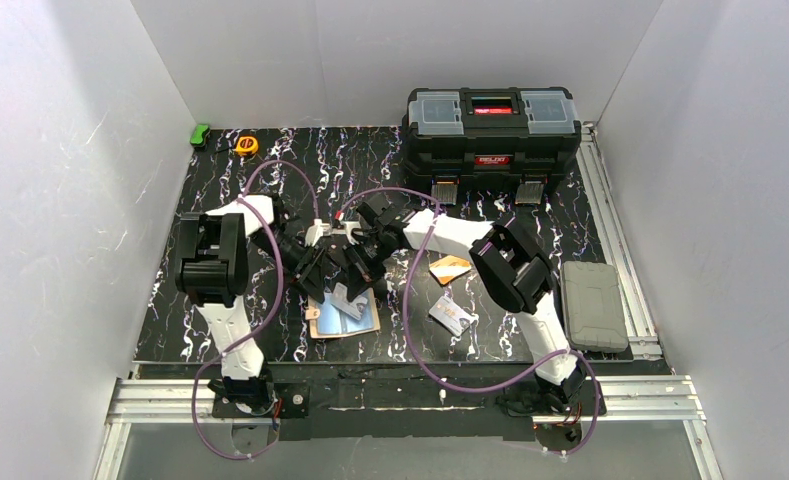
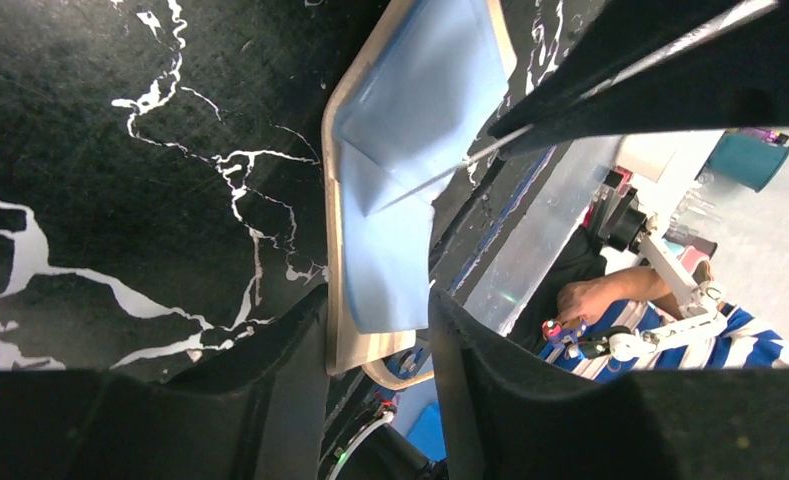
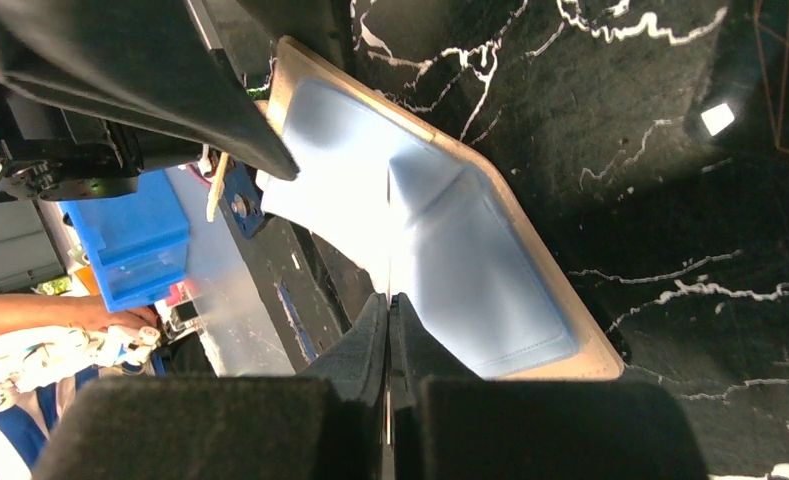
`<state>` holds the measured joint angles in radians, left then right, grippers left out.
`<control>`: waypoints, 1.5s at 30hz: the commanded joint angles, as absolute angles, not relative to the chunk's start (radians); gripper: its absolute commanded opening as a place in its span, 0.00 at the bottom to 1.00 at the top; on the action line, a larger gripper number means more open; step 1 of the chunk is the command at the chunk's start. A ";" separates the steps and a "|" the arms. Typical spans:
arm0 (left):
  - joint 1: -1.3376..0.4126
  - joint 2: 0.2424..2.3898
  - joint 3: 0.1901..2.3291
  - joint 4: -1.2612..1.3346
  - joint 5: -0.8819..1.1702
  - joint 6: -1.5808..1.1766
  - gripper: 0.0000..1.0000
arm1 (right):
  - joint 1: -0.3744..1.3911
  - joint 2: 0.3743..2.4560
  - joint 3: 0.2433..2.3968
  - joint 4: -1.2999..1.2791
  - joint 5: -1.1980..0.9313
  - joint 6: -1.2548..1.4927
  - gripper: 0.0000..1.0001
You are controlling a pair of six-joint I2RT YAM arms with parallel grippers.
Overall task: Put the credit cards into the card holder
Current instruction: Turn over the credit card at the center of the board.
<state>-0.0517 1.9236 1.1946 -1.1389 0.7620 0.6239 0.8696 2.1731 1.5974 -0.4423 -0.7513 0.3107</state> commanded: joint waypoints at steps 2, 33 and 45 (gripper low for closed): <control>-0.069 1.967 1.213 -1.186 0.749 0.718 0.32 | 0.891 2.190 1.651 -0.411 -0.782 0.298 0.01; -0.107 1.680 1.540 -1.510 1.159 0.832 0.00 | 0.749 1.377 1.181 -0.051 -0.387 0.319 0.01; -0.144 1.603 1.849 -1.539 1.411 0.756 0.00 | 0.754 1.146 1.169 0.120 -0.271 0.346 0.01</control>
<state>-0.1364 1.6798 1.8168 -1.4963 1.2663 0.8158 0.7467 1.1976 1.1633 0.0017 -0.3233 0.3367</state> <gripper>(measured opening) 0.040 0.029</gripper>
